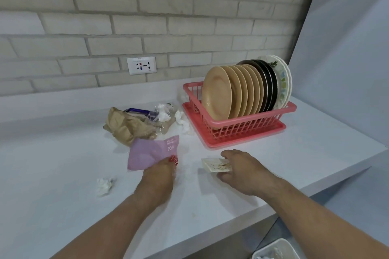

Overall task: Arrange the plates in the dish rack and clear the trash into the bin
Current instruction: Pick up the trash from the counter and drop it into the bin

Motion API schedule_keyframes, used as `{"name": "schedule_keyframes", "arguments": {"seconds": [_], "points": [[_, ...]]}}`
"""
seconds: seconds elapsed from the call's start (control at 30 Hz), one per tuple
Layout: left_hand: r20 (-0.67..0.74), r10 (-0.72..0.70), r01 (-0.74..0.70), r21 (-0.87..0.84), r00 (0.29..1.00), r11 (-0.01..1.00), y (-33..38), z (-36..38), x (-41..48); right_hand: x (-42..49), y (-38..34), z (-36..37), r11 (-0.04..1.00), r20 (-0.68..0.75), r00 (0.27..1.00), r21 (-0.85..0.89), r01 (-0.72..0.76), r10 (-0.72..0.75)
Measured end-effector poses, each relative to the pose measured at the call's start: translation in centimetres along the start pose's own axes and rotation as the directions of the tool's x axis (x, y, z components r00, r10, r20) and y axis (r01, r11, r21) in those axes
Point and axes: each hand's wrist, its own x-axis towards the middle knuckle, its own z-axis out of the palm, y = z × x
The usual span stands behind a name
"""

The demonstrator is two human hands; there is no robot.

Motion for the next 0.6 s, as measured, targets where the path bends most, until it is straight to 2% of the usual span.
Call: {"name": "schedule_keyframes", "arguments": {"seconds": [0.03, 0.07, 0.1, 0.23, 0.6], "points": [[-0.035, 0.001, 0.001, 0.039, 0.999, 0.999, -0.3, 0.0, 0.1, 0.0, 0.0, 0.0, 1.0, -0.001, 1.0, 0.0, -0.003, 0.003], [-0.068, -0.016, 0.015, -0.014, 0.998, 1.0, -0.3, -0.2, 0.1, 0.0, 0.0, -0.1, 1.0, 0.001, 1.0, -0.003, -0.004, 0.004], [-0.047, -0.023, 0.021, -0.034, 0.999, 0.999, -0.5, -0.1, 0.0, 0.0, 0.0, -0.1, 1.0, 0.003, 1.0, -0.004, -0.004, 0.004], [-0.023, 0.003, -0.001, 0.082, 1.0, 0.997, 0.2, -0.5, -0.4, 0.0, 0.0, -0.4, 1.0, -0.01, 1.0, -0.004, 0.002, -0.002], [-0.139, 0.104, -0.099, 0.038, 0.985, 0.994, 1.4, -2.8, 0.7, 0.2, 0.2, -1.5, 1.0, -0.029, 1.0, 0.01, -0.008, 0.008]]}}
